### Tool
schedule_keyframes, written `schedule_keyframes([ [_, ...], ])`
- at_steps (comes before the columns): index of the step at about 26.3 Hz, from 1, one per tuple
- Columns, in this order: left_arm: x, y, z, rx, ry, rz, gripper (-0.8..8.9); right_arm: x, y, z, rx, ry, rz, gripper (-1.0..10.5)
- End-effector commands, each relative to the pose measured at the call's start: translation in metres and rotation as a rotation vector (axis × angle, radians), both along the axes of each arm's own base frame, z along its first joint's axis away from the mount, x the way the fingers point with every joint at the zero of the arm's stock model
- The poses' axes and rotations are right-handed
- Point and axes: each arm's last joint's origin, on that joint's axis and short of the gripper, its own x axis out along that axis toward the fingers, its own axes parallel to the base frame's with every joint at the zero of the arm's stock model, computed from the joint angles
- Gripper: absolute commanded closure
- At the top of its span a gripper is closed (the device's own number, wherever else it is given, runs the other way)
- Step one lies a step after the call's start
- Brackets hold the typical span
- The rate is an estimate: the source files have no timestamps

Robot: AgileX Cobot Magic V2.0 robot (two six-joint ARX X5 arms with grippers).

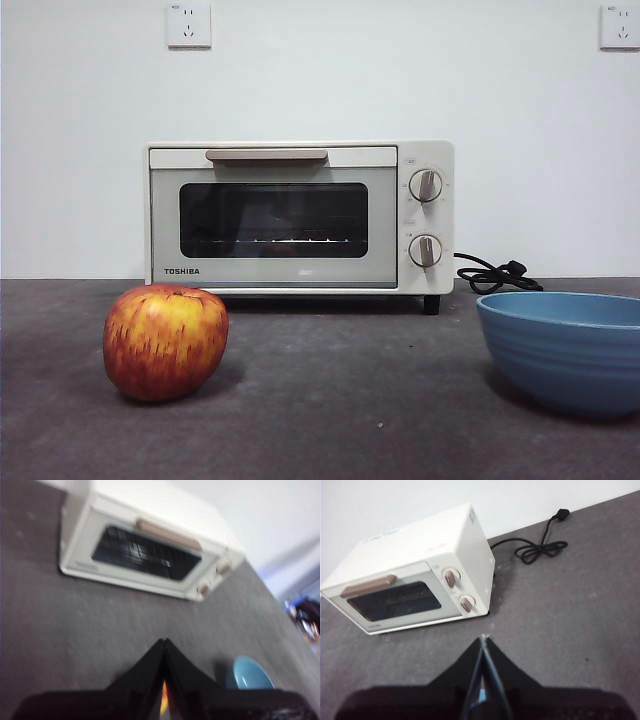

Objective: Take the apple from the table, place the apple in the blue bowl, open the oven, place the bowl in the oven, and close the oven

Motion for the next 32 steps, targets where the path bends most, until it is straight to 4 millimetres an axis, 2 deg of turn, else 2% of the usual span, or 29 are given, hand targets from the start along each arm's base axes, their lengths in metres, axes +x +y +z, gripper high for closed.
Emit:
schedule_keyframes([
  [1, 0.009, -0.002, 0.008, 0.065, 0.017, -0.09, 8.19, 0.004, 0.0, 0.015, 0.002, 0.001, 0.003, 9.5],
  [5, 0.019, -0.002, 0.015, 0.129, 0.053, -0.139, 8.19, 0.014, 0.001, 0.029, 0.002, 0.037, 0.021, 9.5],
  [9, 0.023, -0.003, 0.019, 0.172, 0.08, -0.181, 8.19, 0.031, 0.004, 0.035, -0.02, 0.105, 0.152, 9.5],
  [13, 0.024, -0.005, 0.019, 0.146, 0.08, -0.246, 8.19, 0.057, 0.01, 0.035, 0.039, 0.197, 0.323, 9.5],
  [18, 0.021, -0.006, 0.018, 0.148, 0.087, -0.278, 8.19, 0.087, 0.025, 0.032, 0.065, 0.283, 0.445, 9.5],
  [21, 0.019, -0.006, 0.016, 0.159, 0.102, -0.288, 8.19, 0.105, 0.044, 0.027, 0.052, 0.326, 0.535, 9.5],
  [24, 0.018, -0.006, 0.015, 0.16, 0.118, -0.292, 8.19, 0.121, 0.073, 0.021, 0.023, 0.37, 0.635, 9.5],
  [32, 0.014, -0.006, 0.01, 0.191, 0.158, -0.32, 8.19, 0.147, 0.17, 0.002, -0.134, 0.473, 0.822, 9.4],
])
